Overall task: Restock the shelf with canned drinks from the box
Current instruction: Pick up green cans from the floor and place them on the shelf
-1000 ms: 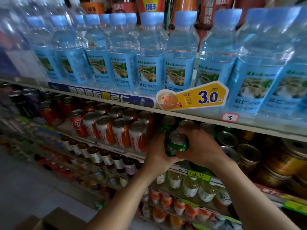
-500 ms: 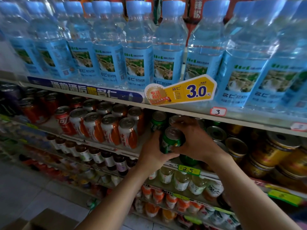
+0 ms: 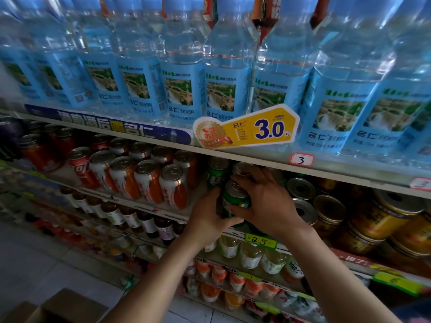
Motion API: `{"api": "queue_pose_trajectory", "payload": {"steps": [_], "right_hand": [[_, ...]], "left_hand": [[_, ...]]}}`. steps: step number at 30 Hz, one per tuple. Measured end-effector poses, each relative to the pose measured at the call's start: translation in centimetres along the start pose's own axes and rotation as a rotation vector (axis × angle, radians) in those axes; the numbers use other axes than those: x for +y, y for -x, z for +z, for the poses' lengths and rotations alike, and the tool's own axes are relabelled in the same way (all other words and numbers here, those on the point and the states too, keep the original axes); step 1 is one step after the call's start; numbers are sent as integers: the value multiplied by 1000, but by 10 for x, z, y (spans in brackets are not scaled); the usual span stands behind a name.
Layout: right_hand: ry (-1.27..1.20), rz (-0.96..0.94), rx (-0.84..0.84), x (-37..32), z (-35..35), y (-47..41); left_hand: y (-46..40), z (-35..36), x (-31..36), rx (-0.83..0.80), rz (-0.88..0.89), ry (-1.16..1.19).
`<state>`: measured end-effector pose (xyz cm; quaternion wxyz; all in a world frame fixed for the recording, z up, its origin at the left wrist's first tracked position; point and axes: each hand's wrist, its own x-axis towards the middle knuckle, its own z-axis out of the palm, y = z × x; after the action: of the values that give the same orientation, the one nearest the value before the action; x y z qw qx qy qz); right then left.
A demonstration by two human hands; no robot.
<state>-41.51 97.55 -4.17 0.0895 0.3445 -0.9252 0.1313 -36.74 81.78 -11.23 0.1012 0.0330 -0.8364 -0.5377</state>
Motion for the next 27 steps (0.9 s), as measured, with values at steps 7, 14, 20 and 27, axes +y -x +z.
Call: {"api": "queue_pose_trajectory", "payload": {"steps": [7,14,20,27], "right_hand": [[50,-24,10,1,1,-1],[25,-88,70,1,-2,5],[-367,-299,382,-41,-1,13],[-655,-452,-135,-124,76,-10]], "left_hand": [[6,-1,4,8,6,7],[11,-13,10,-66,-9,16],[29,-57,18,135,-18,-26],[115,-133,-61,414,-286,-122]]}}
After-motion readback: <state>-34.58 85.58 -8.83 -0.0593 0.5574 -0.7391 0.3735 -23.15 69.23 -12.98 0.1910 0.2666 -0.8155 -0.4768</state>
